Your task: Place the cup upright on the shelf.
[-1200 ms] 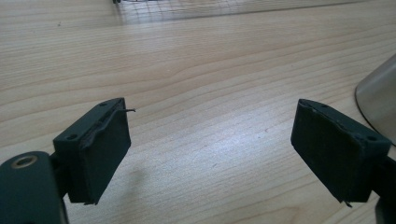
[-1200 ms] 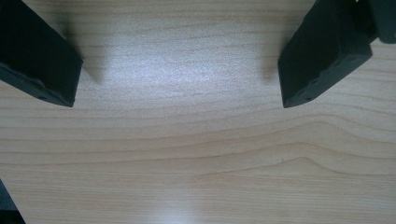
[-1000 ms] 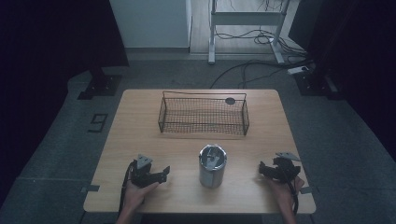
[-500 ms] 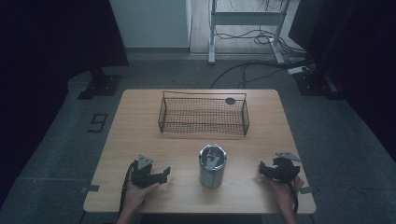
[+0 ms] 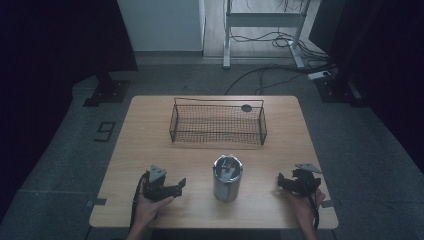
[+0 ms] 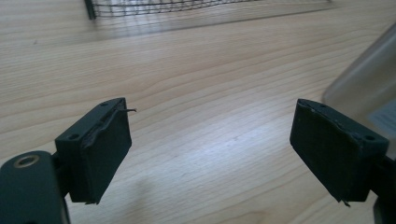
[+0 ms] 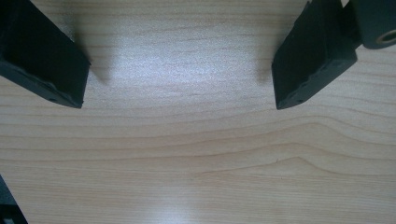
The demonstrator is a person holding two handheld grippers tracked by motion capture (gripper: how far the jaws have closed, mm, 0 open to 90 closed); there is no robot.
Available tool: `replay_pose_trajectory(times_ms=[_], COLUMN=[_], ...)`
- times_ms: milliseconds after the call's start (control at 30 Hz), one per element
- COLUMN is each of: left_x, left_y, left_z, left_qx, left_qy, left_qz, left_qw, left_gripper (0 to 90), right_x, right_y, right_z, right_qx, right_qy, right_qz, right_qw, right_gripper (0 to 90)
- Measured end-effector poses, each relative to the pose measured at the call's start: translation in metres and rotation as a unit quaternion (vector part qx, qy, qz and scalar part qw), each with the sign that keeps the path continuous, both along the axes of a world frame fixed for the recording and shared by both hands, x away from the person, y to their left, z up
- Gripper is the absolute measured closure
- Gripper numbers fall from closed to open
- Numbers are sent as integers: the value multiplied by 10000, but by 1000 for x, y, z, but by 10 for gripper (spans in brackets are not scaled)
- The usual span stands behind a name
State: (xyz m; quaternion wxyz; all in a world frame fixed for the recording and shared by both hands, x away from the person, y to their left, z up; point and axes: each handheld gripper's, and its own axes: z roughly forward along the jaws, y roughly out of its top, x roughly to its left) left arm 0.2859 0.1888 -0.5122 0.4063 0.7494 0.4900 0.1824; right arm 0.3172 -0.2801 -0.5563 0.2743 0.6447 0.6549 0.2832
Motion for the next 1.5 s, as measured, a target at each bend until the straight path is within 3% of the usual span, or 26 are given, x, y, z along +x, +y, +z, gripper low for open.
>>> replay_pose_trajectory(times_ms=[733, 1033, 1500], left_x=[-10, -10, -14], left_y=[-29, -49, -64], left_z=[22, 30, 29], left_qx=[-191, -133, -216], left_qy=[-174, -237, -158], left_qz=[-558, -932, -1225], left_qw=[9981, 9953, 9921], left_gripper=[110, 84, 62], right_x=[0, 0, 0], right_y=[0, 0, 0], right_z=[0, 0, 0], right_qx=[11, 15, 15], right_qy=[-9, -7, -7], right_qz=[-55, -63, -62], right_qw=[10000, 10000, 10000], right_gripper=[48, 50, 50])
